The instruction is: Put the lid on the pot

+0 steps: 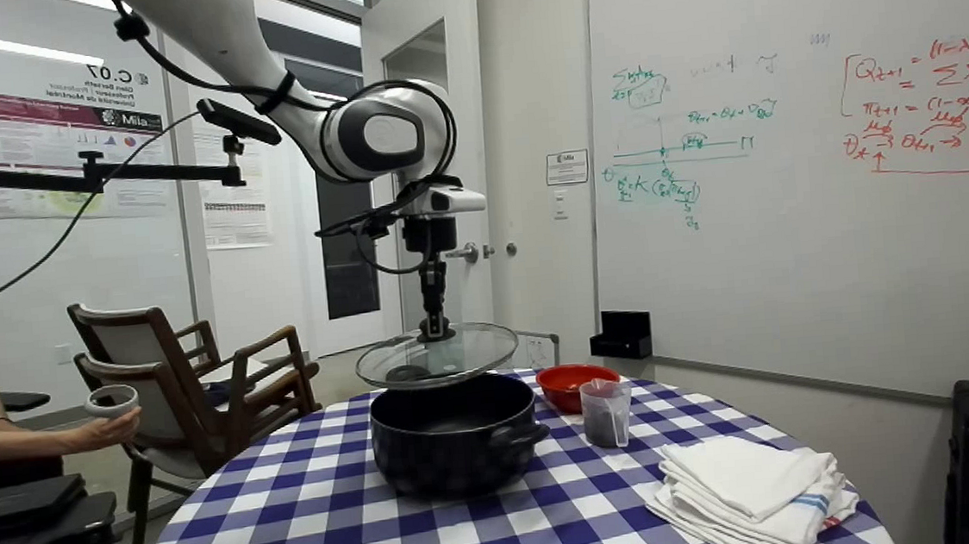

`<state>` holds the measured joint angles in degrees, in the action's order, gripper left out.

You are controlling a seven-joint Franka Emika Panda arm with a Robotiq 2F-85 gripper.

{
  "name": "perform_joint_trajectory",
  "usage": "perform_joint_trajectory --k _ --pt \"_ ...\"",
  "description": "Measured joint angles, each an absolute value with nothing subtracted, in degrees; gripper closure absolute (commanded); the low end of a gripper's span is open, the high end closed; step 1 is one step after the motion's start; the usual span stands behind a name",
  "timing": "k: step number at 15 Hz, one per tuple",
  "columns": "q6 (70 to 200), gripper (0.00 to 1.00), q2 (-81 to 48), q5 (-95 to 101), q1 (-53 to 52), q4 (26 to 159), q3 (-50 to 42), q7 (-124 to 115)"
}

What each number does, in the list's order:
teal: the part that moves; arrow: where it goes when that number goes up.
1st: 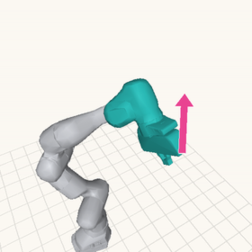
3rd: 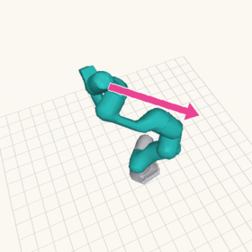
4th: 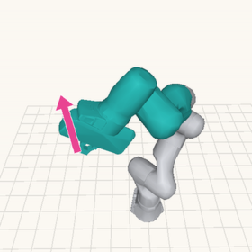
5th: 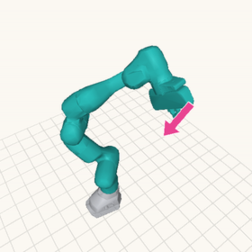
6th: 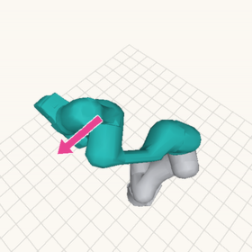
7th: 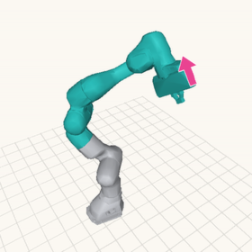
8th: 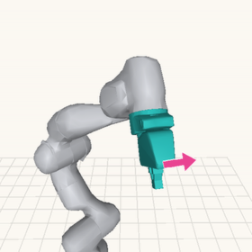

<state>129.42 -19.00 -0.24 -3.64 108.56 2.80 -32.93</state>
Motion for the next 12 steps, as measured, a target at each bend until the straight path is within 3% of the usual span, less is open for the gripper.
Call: perform_joint_trajectory --k 12 --pt "133.0 0.74 -24.5 -2.0 -3.9 107.1 -0.9 -33.1"
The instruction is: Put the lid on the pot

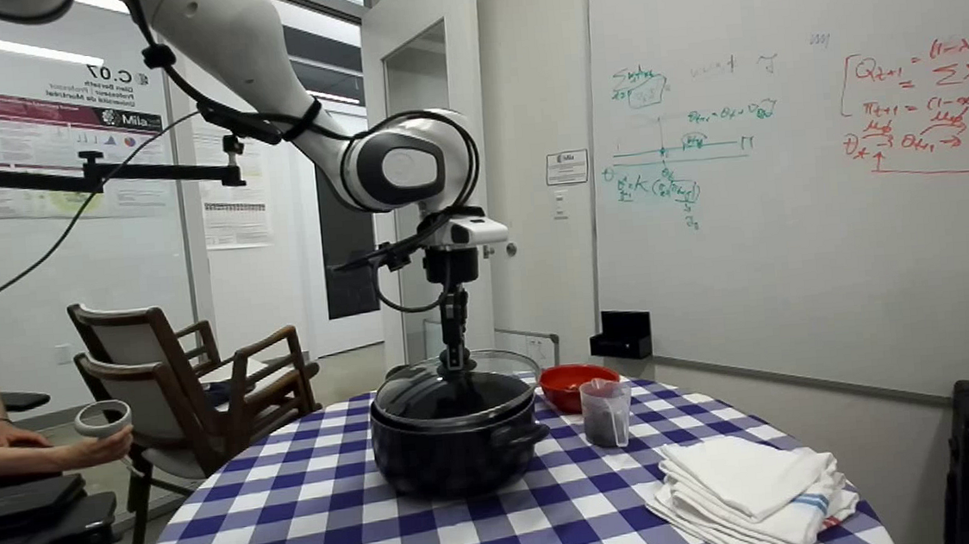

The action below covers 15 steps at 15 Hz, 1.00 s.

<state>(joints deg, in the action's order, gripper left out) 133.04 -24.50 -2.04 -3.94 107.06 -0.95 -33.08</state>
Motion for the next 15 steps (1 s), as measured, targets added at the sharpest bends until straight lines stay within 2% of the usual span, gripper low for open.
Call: perform_joint_trajectory --k 15 --pt "133.2 0.74 -25.2 -3.0 -4.3 107.2 -1.3 -33.1"
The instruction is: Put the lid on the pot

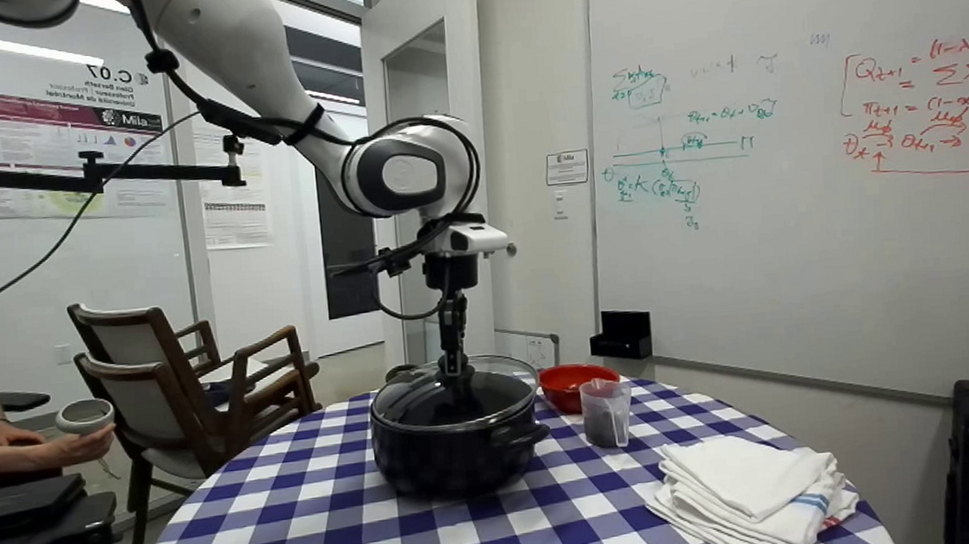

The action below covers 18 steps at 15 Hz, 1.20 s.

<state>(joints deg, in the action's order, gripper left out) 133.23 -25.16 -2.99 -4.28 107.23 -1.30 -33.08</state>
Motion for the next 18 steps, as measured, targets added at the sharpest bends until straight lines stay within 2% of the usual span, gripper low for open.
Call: perform_joint_trajectory --k 15,16,18 --pt "133.1 0.74 -24.9 -2.4 -5.6 108.0 -1.9 -33.1" --pt "133.0 0.24 -24.9 -2.3 -5.6 108.0 -1.9 -33.1" --pt "132.9 0.17 -24.9 -2.1 -5.8 108.0 -1.9 -33.1"
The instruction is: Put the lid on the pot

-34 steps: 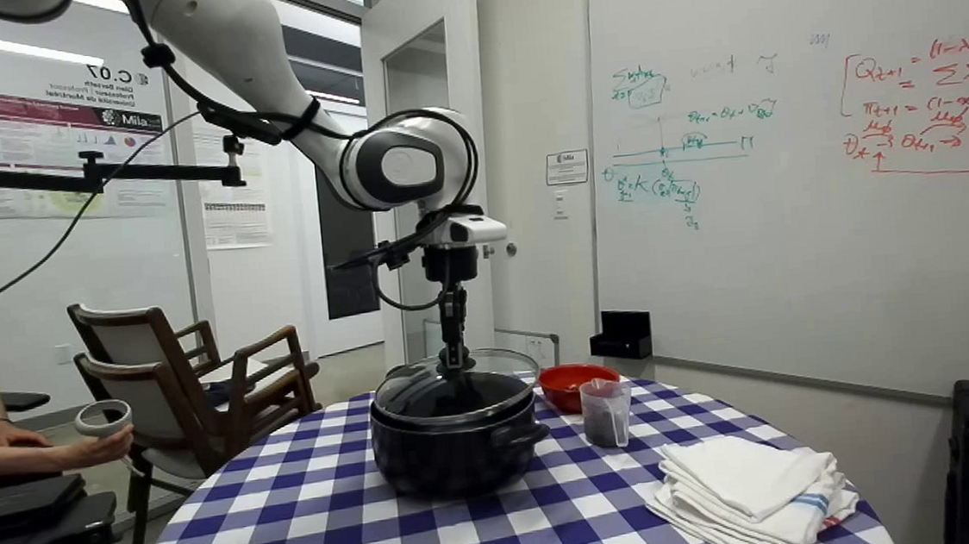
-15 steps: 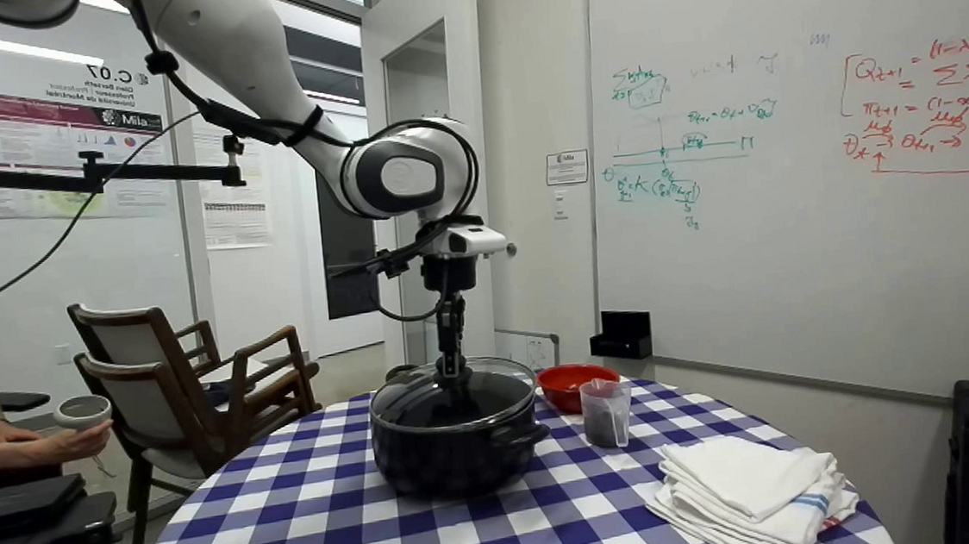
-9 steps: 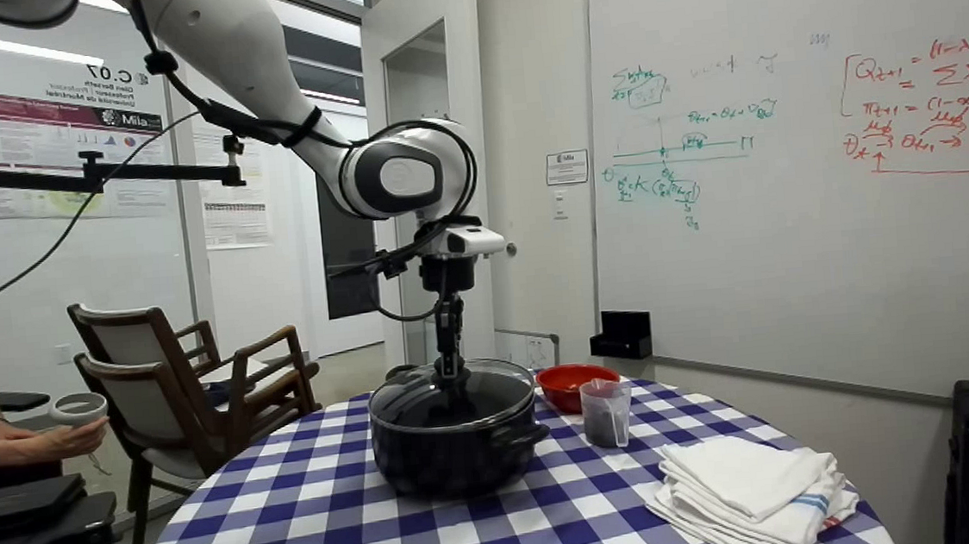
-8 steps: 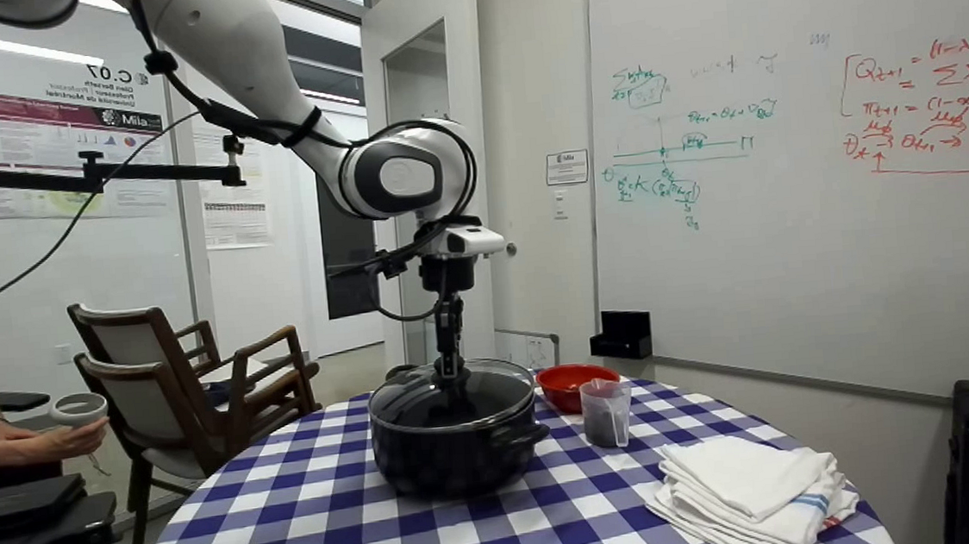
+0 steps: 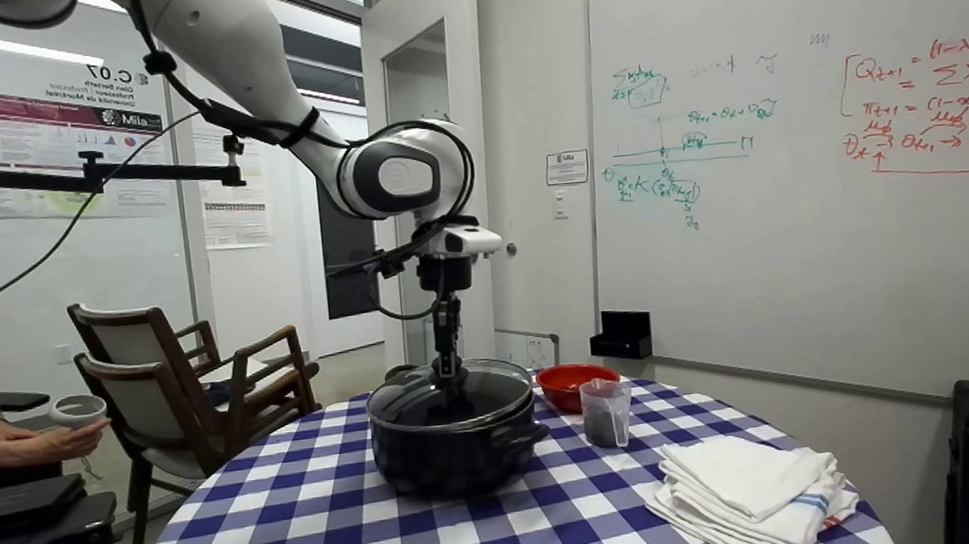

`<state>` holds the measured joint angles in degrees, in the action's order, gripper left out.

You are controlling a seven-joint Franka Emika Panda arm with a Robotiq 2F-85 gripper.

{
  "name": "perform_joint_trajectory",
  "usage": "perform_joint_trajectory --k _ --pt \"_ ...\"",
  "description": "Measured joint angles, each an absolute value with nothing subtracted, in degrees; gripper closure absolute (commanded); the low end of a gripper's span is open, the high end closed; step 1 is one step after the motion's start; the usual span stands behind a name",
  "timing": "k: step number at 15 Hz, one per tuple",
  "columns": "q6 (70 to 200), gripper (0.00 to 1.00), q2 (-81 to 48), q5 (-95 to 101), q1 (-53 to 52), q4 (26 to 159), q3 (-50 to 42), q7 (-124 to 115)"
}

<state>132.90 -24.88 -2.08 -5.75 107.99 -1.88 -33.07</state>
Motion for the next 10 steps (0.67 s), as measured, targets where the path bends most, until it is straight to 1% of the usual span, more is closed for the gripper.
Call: perform_joint_trajectory --k 2,3,10 --pt "132.4 0.03 -24.6 -1.9 -5.9 108.0 -1.9 -33.1" --pt "132.2 0.00 -24.4 -1.9 -6.0 108.1 -1.9 -33.1" --pt "131.4 0.00 -22.4 -1.8 -6.2 109.1 -1.9 -33.0"
